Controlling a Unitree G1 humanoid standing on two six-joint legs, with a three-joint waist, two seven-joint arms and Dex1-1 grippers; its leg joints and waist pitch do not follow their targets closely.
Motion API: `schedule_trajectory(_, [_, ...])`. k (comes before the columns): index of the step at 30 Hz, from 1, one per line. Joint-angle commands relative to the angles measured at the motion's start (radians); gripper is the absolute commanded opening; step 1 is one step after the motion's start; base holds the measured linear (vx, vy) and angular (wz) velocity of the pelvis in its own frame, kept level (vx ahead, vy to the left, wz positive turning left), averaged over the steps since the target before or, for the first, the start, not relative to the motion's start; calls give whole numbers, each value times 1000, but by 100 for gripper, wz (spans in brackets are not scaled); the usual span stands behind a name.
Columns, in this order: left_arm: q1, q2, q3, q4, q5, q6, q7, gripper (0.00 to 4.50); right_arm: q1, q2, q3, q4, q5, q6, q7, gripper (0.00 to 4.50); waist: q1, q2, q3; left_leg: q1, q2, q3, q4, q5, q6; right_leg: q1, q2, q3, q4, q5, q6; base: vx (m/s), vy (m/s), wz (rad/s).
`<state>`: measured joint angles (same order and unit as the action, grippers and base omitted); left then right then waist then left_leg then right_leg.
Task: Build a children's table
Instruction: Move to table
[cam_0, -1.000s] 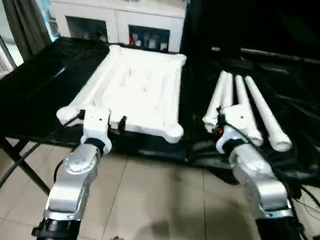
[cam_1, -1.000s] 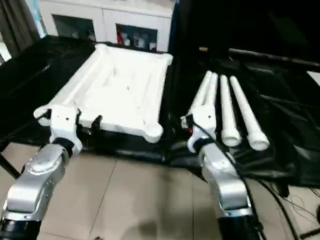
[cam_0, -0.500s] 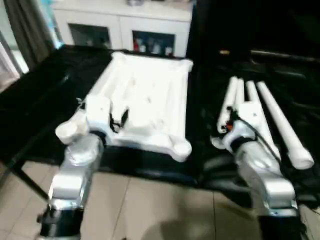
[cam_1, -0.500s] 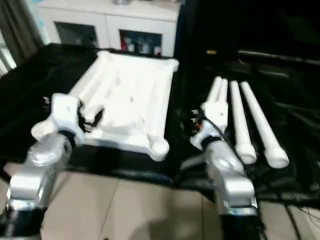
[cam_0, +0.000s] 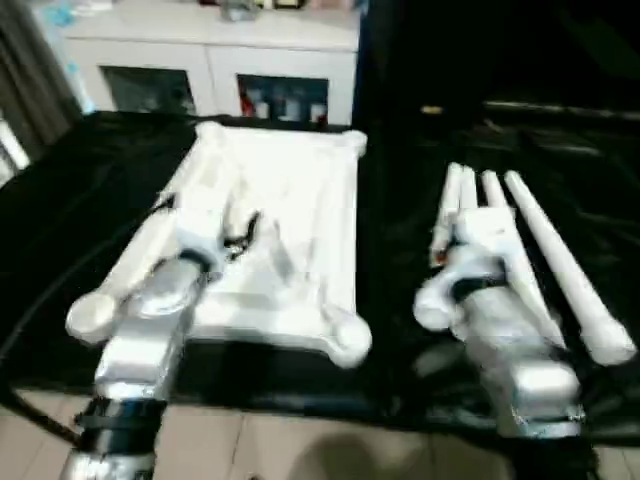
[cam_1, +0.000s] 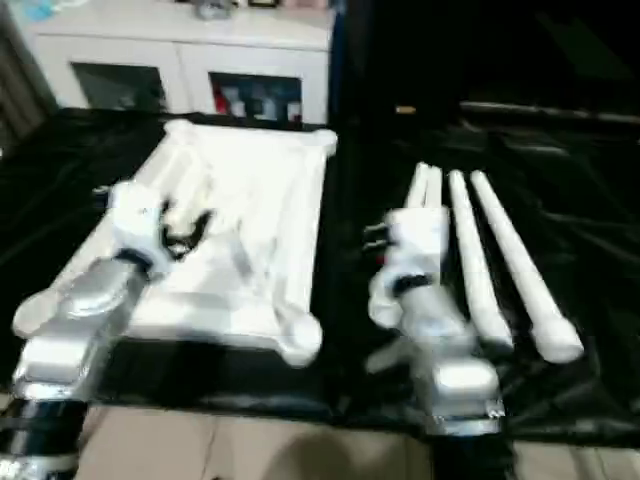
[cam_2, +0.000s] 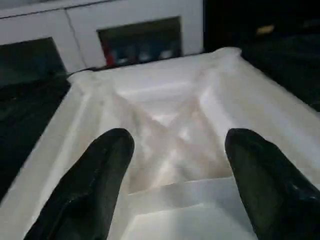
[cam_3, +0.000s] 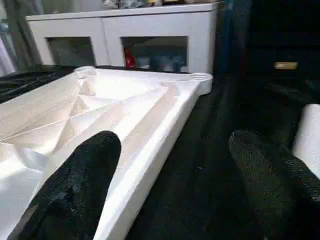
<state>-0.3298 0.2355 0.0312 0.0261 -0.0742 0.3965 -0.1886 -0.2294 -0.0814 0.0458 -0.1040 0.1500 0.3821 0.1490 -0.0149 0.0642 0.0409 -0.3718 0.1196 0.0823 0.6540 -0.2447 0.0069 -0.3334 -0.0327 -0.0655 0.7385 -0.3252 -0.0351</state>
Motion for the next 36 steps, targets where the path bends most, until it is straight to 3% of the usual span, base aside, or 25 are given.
schedule_trajectory(1, [-6, -18, -39, -17, 0, 5, -7, 350, -23, -13, -44, 27, -4, -9, -5, 392, -23, 14, -65, 141, 165, -115, -119, 16, 382, -109, -44, 14, 7, 22, 90, 119, 26, 11])
schedule_trajectory(2, [-8, -17, -44, -19, 1, 5, -10, 350, -31, -13, -47, 37, -6, -13, -5, 392, -19, -2, -57, 115, 145, -80, -132, 21, 391, -104, -53, 23, -13, 77, 95, 80, -20, 5])
schedule_trajectory(3, [-12, -16, -46, -21, -6, -1, -19, 350, -45, -11, -50, 48, -5, -18, -4, 392, -16, -20, -55, 103, 123, -59, -126, -17, 367, -94, -64, 36, -53, 117, 71, 75, -94, 1])
schedule_trajectory(4, [-15, -16, -46, -21, -12, -6, -26, 350, -55, -9, -51, 57, -3, -21, -3, 392, 1, -71, -56, 34, 37, 0, -84, -108, 275, -28, -110, 95, -159, 190, 43, 75, -94, 1])
schedule_trajectory(5, [-20, -9, -47, -17, -14, -16, -41, 350, -68, -9, -51, 67, -2, -29, 0, 392, 47, -76, -59, -36, -17, 14, 32, -73, 176, 60, -219, 183, -215, 124, -41, 76, -120, -2])
schedule_trajectory(6, [-22, -5, -49, -15, -13, -18, -49, 350, -73, -9, -51, 71, -2, -33, 2, 392, 50, -73, -69, -53, 1, -5, 25, 12, 128, 81, -228, 178, -184, 216, -44, 66, -101, -12])
schedule_trajectory(7, [-24, -2, -50, -12, -12, -19, -54, 350, -77, -9, -51, 74, -1, -35, 3, 392, 55, -65, -70, -55, 8, -10, -14, 159, 37, 72, -173, 124, -142, 471, -33, 66, -101, -12])
schedule_trajectory(8, [-23, -3, -48, -10, -16, -23, -63, 350, -78, -12, -48, 78, -2, -42, 5, 392, 50, -44, -68, -41, 16, -5, -55, 239, -9, 44, -118, 84, -125, 646, -38, 56, -71, -10])
schedule_trajectory(9, [-21, 0, -50, -5, -15, -28, -75, 350, -79, -17, -44, 83, -2, -51, 8, 392, 43, -34, -71, -30, 38, -7, -60, 272, -14, 31, -93, 71, -113, 720, -52, 0, 0, 0])
schedule_trajectory(10, [-21, 0, -50, -5, -15, -28, -75, 350, -79, -17, -44, 83, -2, -51, 8, 392, 40, -33, -72, -21, 46, -7, -61, 267, -24, 29, -86, 68, -113, 710, -73, 0, 0, 0])
schedule_trajectory(11, [-19, 15, -65, -1, -3, -18, -96, 350, -83, -22, -44, 89, 2, -54, 20, 392, 38, -38, -68, -11, 58, -10, -71, 211, -33, 29, -88, 65, -123, 611, -117, 0, 0, 0])
schedule_trajectory(12, [-19, 22, -71, 0, -2, -13, -106, 350, -84, -22, -45, 88, 12, -50, 31, 392, 39, -34, -66, -7, 64, -10, -76, 168, -35, 28, -91, 65, -128, 534, -141, 0, 0, 0])
schedule_trajectory(14, [-31, 32, -76, 9, -14, 0, -132, 350, -102, -27, -48, 96, 25, -50, 64, 392, 40, -32, -53, 7, 85, -3, -95, 3, -22, 16, -104, 67, -152, 256, -218, 0, 0, 0])
schedule_trajectory(15, [-38, 40, -76, 19, -17, -7, -145, 350, -118, -35, -43, 108, 24, -46, 79, 392, 43, -40, -45, 10, 90, 3, -104, -75, -22, 12, -106, 69, -161, 138, -228, 0, 0, 0])
schedule_trajectory(16, [-44, 47, -76, 27, -18, -13, -153, 350, -129, -40, -40, 119, 22, -45, 88, 392, 44, -37, -42, 14, 91, 8, -107, -117, -28, 7, -106, 69, -166, 78, -228, 0, 0, 0])
schedule_trajectory(17, [-51, 65, -83, 41, -9, -29, -169, 350, -147, -48, -38, 136, 27, -41, 112, 392, 43, -51, -38, 20, 93, 20, -112, -183, -38, -1, -108, 72, -178, -19, -222, -56, 21, 5])
schedule_trajectory(19, [-63, 98, -91, 65, 2, -66, -205, 350, -181, -68, -36, 161, 36, -33, 152, 392, 50, -50, -38, 19, 93, 30, -115, -204, -47, -5, -115, 76, -183, -117, -193, -53, 15, 6])
schedule_trajectory(20, [-66, 113, -94, 76, -1, -89, -238, 350, -194, -79, -37, 174, 46, -36, 179, 392, 50, -57, -38, 17, 96, 33, -116, -197, -49, -5, -115, 76, -184, -121, -184, 0, 0, 0])
schedule_trajectory(21, [-68, 126, -98, 80, -5, -102, -266, 350, -201, -88, -36, 179, 53, -39, 199, 392, 54, -53, -39, 18, 97, 34, -117, -192, -52, -8, -116, 77, -183, -120, -178, 0, 0, 0])
schedule_trajectory(23, [-71, 166, -110, 78, -28, -138, -366, 350, -222, -127, -30, 193, 77, -40, 283, 392, 56, -70, -41, 15, 101, 38, -118, -157, -48, -8, -117, 77, -178, -56, -176, 0, 0, 0])
schedule_trajectory(24, [-73, 187, -117, 70, -40, -146, -418, 350, -231, -151, -27, 195, 92, -29, 334, 392, 60, -67, -41, 16, 102, 41, -116, -122, -44, -12, -117, 77, -173, -9, -184, 0, 0, 0])
schedule_trajectory(28, [-85, 253, -150, 46, -77, -162, -582, 350, -252, -247, 11, 189, 118, -8, 518, 392, 71, -76, -46, 12, 101, 50, -109, -50, -5, -4, -120, 76, -161, 103, -208, 0, 0, 0])
schedule_trajectory(30, [-93, 285, -167, 37, -94, -161, -650, 350, -257, -290, 35, 177, 128, -1, 603, 392, 75, -74, -46, 12, 100, 51, -107, -45, 6, -3, -121, 76, -161, 107, -215, 0, 0, 0])
schedule_trajectory(31, [-95, 304, -178, 27, -103, -149, -687, 377, -257, -318, 50, 165, 136, 9, 653, 392, 75, -73, -44, 11, 102, 53, -107, -36, 11, -5, -121, 77, -160, 117, -223, 0, 0, 0])
schedule_trajectory(36, [-78, 423, -253, -83, -193, -4, -936, 404, -240, -485, 132, 93, 177, 80, 903, 392, 80, -74, -41, 17, 107, 54, -109, -58, 22, -5, -119, 75, -161, 72, -239, 0, 0, 0])
